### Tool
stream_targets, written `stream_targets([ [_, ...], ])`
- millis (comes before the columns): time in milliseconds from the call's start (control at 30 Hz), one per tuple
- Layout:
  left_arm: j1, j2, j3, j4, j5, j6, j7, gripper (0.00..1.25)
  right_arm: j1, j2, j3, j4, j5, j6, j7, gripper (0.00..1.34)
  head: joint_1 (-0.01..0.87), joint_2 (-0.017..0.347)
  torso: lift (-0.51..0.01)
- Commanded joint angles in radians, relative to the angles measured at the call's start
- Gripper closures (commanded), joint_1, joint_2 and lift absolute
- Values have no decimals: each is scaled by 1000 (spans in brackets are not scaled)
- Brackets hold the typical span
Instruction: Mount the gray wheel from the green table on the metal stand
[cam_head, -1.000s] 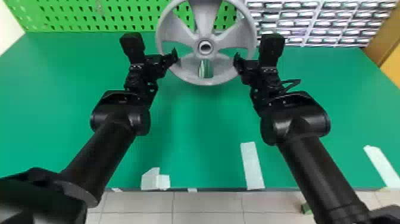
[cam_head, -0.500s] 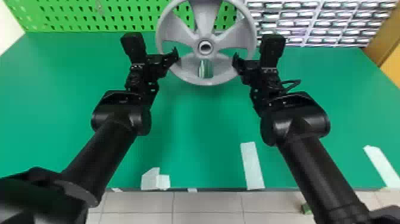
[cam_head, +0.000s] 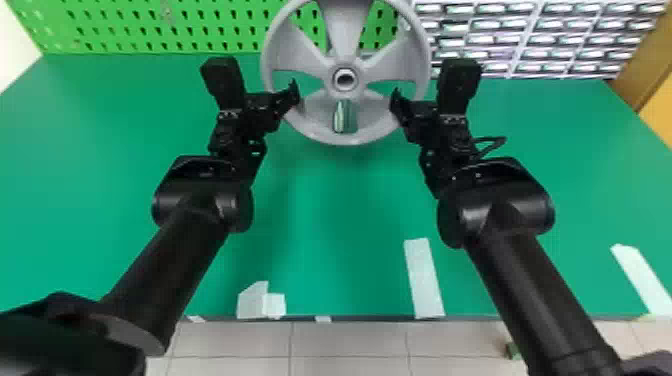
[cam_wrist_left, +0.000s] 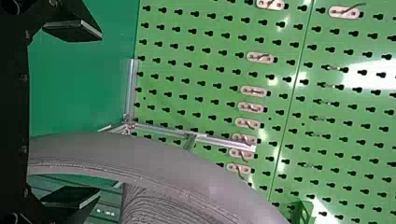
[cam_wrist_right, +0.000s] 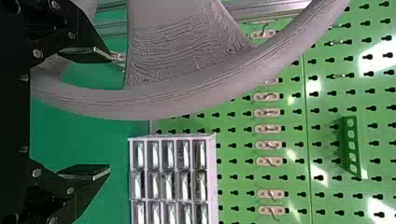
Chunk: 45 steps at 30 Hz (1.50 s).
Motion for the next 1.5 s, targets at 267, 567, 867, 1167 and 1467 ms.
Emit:
stream_targets([
  [267,58,3,28,-111,-44,32,3,121,35,1,-1,-68,-4,0,0,429,868,52,-93],
  [567,113,9,47,-203,-47,60,3,122,63,1,0,-111,-14,0,0,429,868,52,-93],
  [867,162,17,61,-279,-57,81,3,122,83,1,-3,-142,-25,0,0,429,868,52,-93],
  [1167,200,29,65,-340,-61,100,3,124,103,1,-4,-171,-30,0,0,429,868,52,-93],
  [1467,234,37,76,-408,-67,120,3,127,135,1,-10,-215,-36,0,0,429,868,52,-93],
])
